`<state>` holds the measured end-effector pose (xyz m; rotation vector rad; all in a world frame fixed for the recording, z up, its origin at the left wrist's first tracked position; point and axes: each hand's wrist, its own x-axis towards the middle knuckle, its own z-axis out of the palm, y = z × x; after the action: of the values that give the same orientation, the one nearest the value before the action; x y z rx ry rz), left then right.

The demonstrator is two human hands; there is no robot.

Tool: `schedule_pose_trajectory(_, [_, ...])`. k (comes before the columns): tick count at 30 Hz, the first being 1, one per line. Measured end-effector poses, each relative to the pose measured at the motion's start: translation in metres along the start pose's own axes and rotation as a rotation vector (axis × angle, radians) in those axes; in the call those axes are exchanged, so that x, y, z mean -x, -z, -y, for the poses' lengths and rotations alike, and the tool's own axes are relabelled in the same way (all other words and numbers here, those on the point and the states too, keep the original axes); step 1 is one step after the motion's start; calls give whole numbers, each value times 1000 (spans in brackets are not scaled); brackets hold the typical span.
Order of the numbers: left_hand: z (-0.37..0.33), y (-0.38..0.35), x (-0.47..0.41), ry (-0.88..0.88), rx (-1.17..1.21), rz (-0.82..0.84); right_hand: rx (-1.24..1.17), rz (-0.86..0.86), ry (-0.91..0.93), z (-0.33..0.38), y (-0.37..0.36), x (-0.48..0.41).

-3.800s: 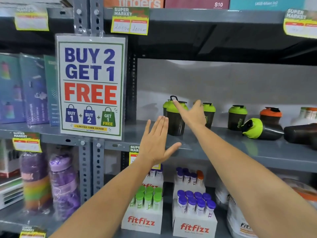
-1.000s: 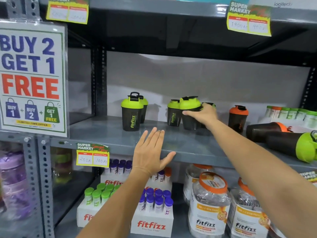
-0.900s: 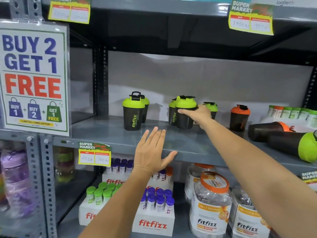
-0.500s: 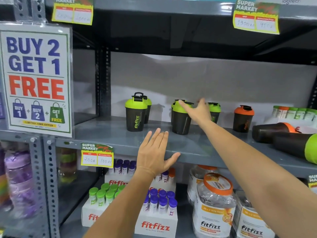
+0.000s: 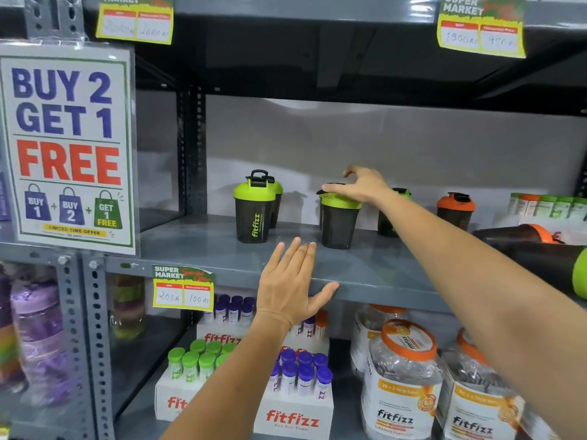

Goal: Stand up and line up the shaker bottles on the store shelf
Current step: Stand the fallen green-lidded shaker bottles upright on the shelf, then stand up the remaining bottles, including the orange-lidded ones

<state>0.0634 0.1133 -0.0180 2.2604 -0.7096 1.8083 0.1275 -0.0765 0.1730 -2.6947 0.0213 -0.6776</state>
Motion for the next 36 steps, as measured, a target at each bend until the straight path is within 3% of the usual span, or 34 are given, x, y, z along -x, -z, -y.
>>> schedule_pose_trajectory(3, [0, 0, 0, -3, 2, 2, 214, 6, 26, 4, -3, 3])
schedule_pose_trajectory(8, [0, 0, 0, 2, 5, -5, 101, 89, 38, 9, 3, 1])
schedule_pose_trajectory(13, [-1, 2, -1, 8, 9, 21, 181, 50, 39, 3, -4, 5])
schedule_pose_trajectory(19, [-1, 6, -2, 18, 16, 66, -71, 114, 41, -4, -3, 6])
schedule_pose_trajectory(28, [-8, 10, -6, 63, 57, 90, -304, 56, 53, -42, 16, 36])
schedule_pose_trajectory(31, [-26, 10, -15, 161, 112, 114, -100, -56, -44, -86, 50, 47])
schedule_pose_trajectory(33, [-49, 8, -21, 109, 136, 157, 136, -113, -173, -119, 75, 57])
schedule_pose_trajectory(36, [-88, 5, -33, 36, 157, 246, 459, 47, -451, -156, 114, 77])
